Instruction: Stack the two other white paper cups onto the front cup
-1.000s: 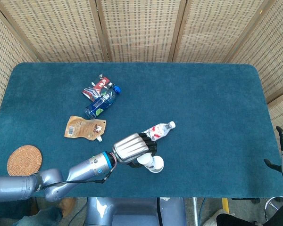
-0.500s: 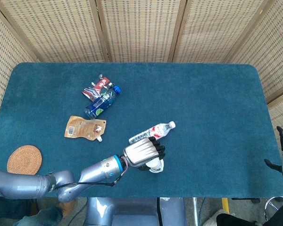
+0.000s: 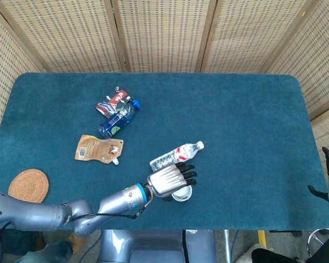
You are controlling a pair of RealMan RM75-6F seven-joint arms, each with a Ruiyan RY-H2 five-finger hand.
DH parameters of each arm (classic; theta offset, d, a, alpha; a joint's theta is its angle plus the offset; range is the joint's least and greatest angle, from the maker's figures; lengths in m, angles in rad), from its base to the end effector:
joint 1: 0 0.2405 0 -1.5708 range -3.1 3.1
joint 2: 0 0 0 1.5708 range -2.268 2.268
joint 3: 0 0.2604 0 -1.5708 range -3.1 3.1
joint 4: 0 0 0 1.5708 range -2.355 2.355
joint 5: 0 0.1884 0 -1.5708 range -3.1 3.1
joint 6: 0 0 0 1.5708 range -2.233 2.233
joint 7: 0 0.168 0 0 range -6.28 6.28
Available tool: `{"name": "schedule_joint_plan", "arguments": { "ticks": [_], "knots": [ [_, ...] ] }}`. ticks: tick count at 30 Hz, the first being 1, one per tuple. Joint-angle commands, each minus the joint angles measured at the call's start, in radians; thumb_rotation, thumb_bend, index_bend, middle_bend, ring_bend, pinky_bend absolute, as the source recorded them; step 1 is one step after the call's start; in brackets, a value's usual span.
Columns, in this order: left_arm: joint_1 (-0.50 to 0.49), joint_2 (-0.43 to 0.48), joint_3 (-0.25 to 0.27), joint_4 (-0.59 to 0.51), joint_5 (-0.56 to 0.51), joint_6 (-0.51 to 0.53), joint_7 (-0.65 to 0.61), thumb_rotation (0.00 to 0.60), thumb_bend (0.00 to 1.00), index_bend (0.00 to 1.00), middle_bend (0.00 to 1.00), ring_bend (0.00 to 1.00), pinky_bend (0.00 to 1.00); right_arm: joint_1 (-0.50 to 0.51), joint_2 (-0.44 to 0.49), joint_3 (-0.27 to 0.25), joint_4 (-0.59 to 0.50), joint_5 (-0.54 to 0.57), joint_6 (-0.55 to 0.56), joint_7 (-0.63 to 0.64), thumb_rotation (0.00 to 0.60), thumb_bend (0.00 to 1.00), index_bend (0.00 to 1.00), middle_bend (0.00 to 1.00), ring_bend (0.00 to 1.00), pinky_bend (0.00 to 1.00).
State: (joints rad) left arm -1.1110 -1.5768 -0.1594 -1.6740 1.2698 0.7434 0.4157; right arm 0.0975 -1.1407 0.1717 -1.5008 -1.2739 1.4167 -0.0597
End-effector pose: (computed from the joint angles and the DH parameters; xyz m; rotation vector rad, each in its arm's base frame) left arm 0.0253 0.3027 -0.0537 -2.5209 -0.5080 -1.0983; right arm -0.3489 -0.2274 0.2119 1.1851 -0.8539 0.7509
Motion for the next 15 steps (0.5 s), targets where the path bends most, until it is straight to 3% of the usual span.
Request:
{"name": "schedule_joint_plan", "arguments": {
  "ticks": [1, 6, 11, 13, 15],
  "knots": [
    [0.003, 0.000, -0.001, 0.000, -0.001, 0.006, -0.013, 0.600, 0.09, 0.08, 0.03, 0.00, 0.11, 0.000, 0.001, 0.000, 0.000, 0.000, 0.001, 0.001, 0.600, 0.00, 0.00, 0.00, 0.00, 0.00],
    [0.028, 0.045, -0.005, -0.029, 0.030, 0.054, -0.044, 0.600, 0.08, 0.01, 0.00, 0.00, 0.08, 0.000, 0.002, -0.002, -0.003, -0.007, 0.003, 0.001, 0.600, 0.00, 0.00, 0.00, 0.00, 0.00],
    [0.091, 0.141, 0.014, -0.084, 0.036, 0.130, -0.039, 0.600, 0.05, 0.00, 0.00, 0.00, 0.01, -0.001, 0.001, -0.007, -0.008, -0.017, 0.006, 0.000, 0.600, 0.00, 0.00, 0.00, 0.00, 0.00],
    [0.138, 0.193, 0.031, -0.111, 0.023, 0.190, -0.003, 0.600, 0.01, 0.00, 0.00, 0.00, 0.00, -0.001, 0.001, -0.009, -0.010, -0.020, 0.006, -0.001, 0.600, 0.00, 0.00, 0.00, 0.00, 0.00],
    [0.241, 0.252, 0.063, -0.139, 0.007, 0.330, 0.028, 0.600, 0.00, 0.00, 0.00, 0.00, 0.00, -0.001, 0.001, -0.012, -0.014, -0.027, 0.008, -0.002, 0.600, 0.00, 0.00, 0.00, 0.00, 0.00]
  ]
}}
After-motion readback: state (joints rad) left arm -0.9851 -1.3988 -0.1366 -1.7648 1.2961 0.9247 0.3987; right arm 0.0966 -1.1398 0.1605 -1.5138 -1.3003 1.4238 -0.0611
